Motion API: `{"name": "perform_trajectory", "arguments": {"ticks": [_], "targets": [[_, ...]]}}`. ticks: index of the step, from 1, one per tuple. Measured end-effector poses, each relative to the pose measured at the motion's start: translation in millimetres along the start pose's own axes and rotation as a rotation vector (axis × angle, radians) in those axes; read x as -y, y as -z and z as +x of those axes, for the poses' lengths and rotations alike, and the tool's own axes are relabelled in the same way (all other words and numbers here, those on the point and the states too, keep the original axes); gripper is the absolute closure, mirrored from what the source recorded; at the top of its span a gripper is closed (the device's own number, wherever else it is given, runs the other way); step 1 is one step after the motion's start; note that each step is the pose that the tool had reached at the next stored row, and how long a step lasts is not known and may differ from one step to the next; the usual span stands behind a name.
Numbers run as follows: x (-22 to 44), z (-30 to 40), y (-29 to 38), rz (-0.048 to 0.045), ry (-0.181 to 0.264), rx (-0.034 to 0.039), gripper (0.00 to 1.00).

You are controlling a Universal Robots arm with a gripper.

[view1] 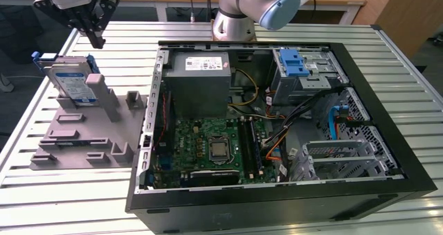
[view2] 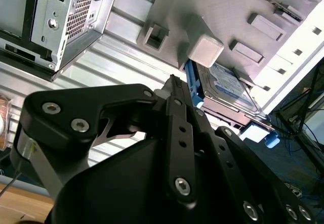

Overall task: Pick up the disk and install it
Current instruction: 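Reach for the disk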

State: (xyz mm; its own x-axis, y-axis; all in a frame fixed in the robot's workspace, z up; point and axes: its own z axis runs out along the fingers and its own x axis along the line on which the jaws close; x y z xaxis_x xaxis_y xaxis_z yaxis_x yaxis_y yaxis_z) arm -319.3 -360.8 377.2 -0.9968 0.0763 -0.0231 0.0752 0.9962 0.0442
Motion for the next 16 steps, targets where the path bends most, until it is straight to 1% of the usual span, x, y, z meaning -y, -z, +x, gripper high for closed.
{"name": "perform_trajectory", "arguments": {"ticks": [10, 16], "targets": [[0.3, 4.2, -0.1, 0.0001, 0.0, 0.0, 0.89], [-0.1, 7.9, -0.5, 0.0, 0.0, -0.0001, 0.89]]}}
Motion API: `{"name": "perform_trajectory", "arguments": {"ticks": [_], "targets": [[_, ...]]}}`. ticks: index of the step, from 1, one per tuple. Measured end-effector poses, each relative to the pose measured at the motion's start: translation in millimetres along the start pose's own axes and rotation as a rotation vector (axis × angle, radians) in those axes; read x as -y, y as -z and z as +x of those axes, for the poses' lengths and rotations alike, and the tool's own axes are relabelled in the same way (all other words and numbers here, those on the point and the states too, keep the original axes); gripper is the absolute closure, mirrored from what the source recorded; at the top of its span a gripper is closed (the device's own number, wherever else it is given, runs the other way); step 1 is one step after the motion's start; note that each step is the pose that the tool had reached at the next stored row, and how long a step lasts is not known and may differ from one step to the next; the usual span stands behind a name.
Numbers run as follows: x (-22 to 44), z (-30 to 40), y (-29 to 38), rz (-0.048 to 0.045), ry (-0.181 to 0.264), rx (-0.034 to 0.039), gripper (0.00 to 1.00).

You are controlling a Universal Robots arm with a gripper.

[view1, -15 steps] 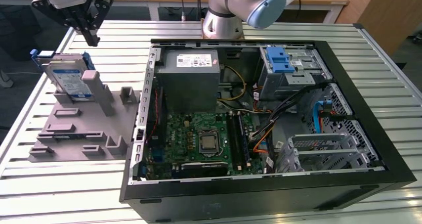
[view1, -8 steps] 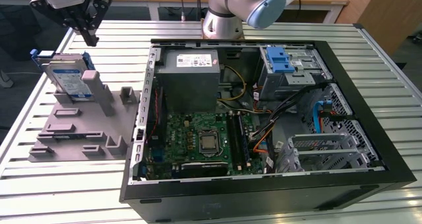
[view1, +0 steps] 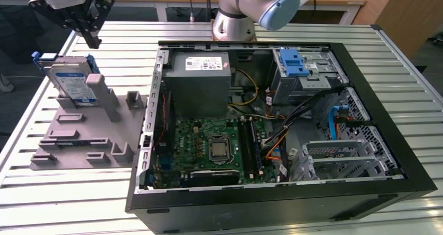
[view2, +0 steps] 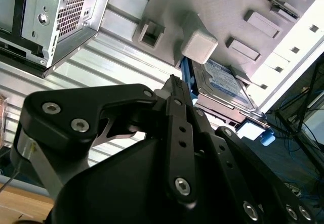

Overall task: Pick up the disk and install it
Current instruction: 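Reach for the disk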

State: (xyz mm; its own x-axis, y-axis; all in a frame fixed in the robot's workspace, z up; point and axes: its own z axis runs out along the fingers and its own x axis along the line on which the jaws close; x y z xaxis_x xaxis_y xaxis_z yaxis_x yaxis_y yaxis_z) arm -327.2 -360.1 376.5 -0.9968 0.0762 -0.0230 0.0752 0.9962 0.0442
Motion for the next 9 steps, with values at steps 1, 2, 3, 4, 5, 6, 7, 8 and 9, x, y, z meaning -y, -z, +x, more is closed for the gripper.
{"name": "perform_trajectory", "arguments": {"ticks": [1, 2, 3, 4, 5, 6, 7, 8, 9], "targets": [[0.0, 0.4, 0.0, 0.0, 0.0, -0.0002, 0.89], [0.0, 0.4, 0.0, 0.0001, 0.0, -0.0003, 0.89], [0.0, 0.4, 0.0, 0.0001, 0.0, -0.0003, 0.89], [0.0, 0.5, 0.1, 0.0001, 0.0, -0.0003, 0.89], [0.0, 0.5, 0.1, 0.0001, 0.0, -0.0004, 0.89], [0.0, 0.5, 0.0, 0.0001, 0.0, -0.0003, 0.89], [0.0, 0.5, 0.0, 0.0001, 0.0, -0.0003, 0.89], [0.0, 0.7, 0.0, 0.0001, 0.0, -0.0003, 0.89], [0.0, 1.3, 0.0, 0.0001, 0.0, -0.0002, 0.89]]}}
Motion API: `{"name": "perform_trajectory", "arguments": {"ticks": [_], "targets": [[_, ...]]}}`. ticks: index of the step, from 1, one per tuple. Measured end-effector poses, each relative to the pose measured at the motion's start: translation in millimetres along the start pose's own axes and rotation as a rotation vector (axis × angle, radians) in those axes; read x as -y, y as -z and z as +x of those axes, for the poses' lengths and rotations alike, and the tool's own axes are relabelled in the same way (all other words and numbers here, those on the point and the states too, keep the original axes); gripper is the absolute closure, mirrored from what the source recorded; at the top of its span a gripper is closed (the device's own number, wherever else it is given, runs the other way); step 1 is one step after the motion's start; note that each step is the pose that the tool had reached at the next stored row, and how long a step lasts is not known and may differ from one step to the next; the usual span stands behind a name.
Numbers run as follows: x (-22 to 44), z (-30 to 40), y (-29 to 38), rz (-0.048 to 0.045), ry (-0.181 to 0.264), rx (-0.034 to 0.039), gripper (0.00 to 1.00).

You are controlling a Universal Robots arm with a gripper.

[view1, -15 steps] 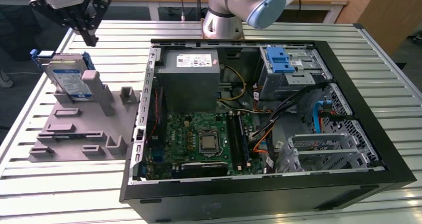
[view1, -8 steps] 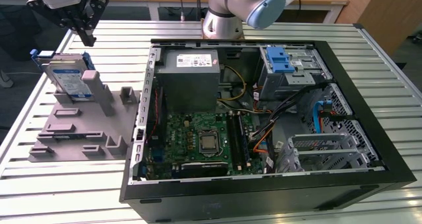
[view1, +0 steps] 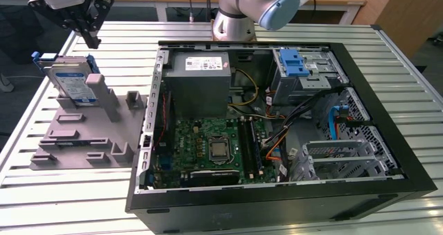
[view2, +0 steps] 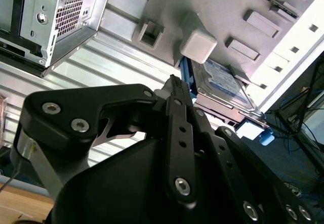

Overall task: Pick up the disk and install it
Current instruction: 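Reach for the disk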

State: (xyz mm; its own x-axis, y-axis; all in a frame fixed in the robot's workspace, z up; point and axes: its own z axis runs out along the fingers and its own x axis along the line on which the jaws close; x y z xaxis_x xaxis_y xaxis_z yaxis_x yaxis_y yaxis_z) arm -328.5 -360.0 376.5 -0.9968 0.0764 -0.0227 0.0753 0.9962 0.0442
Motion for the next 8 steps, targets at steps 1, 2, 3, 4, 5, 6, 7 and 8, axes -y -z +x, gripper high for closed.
{"name": "perform_trajectory", "arguments": {"ticks": [1, 2, 3, 4, 5, 6, 7, 8], "targets": [[0.0, 1.0, 0.0, 0.0, 0.0, 0.0, 0.89], [0.0, 2.4, -0.1, 0.0, 0.0, -0.0001, 0.89], [0.2, 4.2, -0.2, 0.0, 0.0, -0.0002, 0.89], [0.3, 6.3, -0.4, 0.0, 0.0, -0.0002, 0.89], [0.5, 8.6, -0.5, 0.0, 0.0, -0.0002, 0.89], [0.5, 10.8, -0.6, 0.0001, 0.0, -0.0003, 0.89], [0.4, 13.1, -0.7, 0.0001, 0.0, -0.0004, 0.89], [0.3, 15.6, -0.8, 0.0, 0.0, -0.0004, 0.89]]}}
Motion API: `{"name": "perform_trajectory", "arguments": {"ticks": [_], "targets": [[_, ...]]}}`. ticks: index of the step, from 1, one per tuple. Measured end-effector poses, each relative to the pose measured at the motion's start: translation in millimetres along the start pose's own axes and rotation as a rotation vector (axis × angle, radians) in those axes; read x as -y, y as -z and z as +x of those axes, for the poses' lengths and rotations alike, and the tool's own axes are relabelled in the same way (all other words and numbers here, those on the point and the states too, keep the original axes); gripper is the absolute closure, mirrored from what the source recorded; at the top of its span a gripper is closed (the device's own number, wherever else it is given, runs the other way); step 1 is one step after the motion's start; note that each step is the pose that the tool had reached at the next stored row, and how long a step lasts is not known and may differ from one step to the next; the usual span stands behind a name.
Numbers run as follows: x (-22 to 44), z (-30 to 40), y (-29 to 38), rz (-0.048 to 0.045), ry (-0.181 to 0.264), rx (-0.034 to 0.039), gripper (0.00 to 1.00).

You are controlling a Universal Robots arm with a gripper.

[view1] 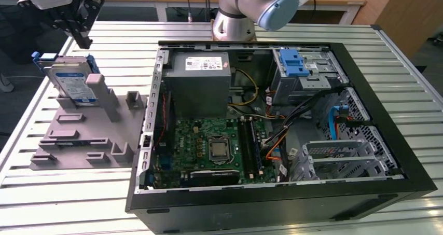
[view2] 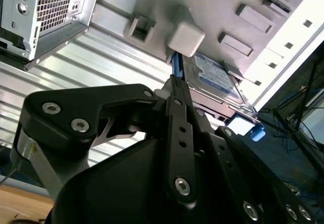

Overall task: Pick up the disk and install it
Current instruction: 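Reach for the disk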

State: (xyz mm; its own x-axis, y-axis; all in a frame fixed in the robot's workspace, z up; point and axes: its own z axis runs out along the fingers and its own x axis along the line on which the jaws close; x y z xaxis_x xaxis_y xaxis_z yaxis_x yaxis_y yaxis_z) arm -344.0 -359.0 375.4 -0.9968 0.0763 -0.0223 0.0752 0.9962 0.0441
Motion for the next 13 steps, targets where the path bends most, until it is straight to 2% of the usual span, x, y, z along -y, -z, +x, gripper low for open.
{"name": "perform_trajectory", "arguments": {"ticks": [4, 13], "targets": [[-0.9, 8.2, -0.5, 0.0, 0.0, 0.0, 0.89], [-1.0, 9.4, -0.6, 0.0, 0.0, 0.0, 0.89]]}}
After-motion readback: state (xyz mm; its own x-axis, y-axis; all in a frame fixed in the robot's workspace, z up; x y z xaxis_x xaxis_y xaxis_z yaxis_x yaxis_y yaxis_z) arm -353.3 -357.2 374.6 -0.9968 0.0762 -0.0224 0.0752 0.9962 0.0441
